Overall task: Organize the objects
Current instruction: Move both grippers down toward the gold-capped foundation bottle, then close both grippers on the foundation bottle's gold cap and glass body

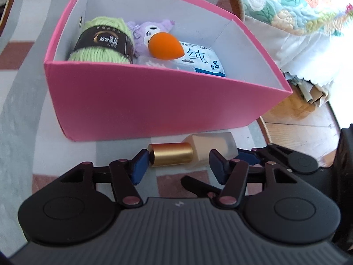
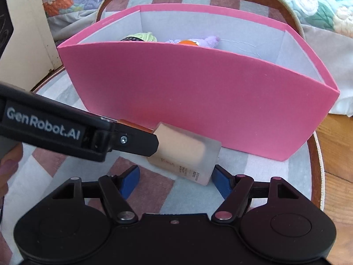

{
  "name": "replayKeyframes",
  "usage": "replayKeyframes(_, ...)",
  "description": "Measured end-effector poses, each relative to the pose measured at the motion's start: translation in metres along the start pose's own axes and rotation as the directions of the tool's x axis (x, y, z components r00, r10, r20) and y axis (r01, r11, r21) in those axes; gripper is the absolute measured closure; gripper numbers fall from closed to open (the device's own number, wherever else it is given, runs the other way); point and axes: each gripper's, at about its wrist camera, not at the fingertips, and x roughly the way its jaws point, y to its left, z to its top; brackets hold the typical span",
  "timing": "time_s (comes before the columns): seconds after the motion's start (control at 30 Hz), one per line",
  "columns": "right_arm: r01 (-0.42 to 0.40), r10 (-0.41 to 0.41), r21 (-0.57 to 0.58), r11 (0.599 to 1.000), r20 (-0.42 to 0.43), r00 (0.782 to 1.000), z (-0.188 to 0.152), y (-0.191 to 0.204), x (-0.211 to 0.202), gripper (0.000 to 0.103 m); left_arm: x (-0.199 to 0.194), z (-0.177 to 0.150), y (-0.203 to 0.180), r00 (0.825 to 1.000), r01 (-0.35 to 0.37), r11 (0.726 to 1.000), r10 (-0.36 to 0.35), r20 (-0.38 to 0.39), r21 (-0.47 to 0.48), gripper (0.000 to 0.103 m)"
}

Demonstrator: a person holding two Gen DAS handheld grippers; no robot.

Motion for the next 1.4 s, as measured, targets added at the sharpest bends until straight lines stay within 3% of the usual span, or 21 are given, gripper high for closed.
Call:
replayKeyframes(0.27, 0.008, -0.007, 0.011, 1.0, -0.035, 0.999, -0.003, 0.006, -0.008, 0.029, -0.016, -0.003, 0.012, 0.998, 0.062, 0.99, -0.065, -0.025, -0.123, 0.049)
replayKeyframes(0.53, 0.009, -0.007, 0.024, 1.0, -0.052, 0.999, -0.018, 0.015, -0.023, 0.032, -0.026, -0.022, 0.005, 0.986, 0.062, 0.991, -0.079, -0.146, -0.115, 0.051)
replayKeyframes(0.67, 0.021, -0.022, -0.018, 1.0, -0.057, 0.998, -0.021, 0.02, -0.026, 0.031, -0.022, -0.026, 0.004, 0.987, 0.028, 0.993, -0.045, -0.155, -0.111, 0.054)
replayKeyframes(0.83, 0.006, -0.004, 0.042, 0.999, -0.05, 0.999, -0.017, 0.012, -0.019, 0.027, -0.015, -0.023, 0.006, 0.992, -0.029, 0.993, 0.014, -0.127, -0.115, 0.062)
replayKeyframes(1.23, 0.025, -0.025, 0.001, 1.0, -0.029, 0.999, -0.02, 0.014, -0.018, 0.028, -0.014, -0.025, -0.001, 0.992, -0.048, 0.998, 0.042, -0.121, -0.047, 0.06)
replayKeyframes(1.4, 0.047, -0.045, 0.03, 0.998, -0.049, 0.998, -0.019, 0.008, -0.021, 0.021, -0.015, -0.023, 0.0, 0.991, -0.05, 0.997, 0.043, -0.129, -0.051, 0.058)
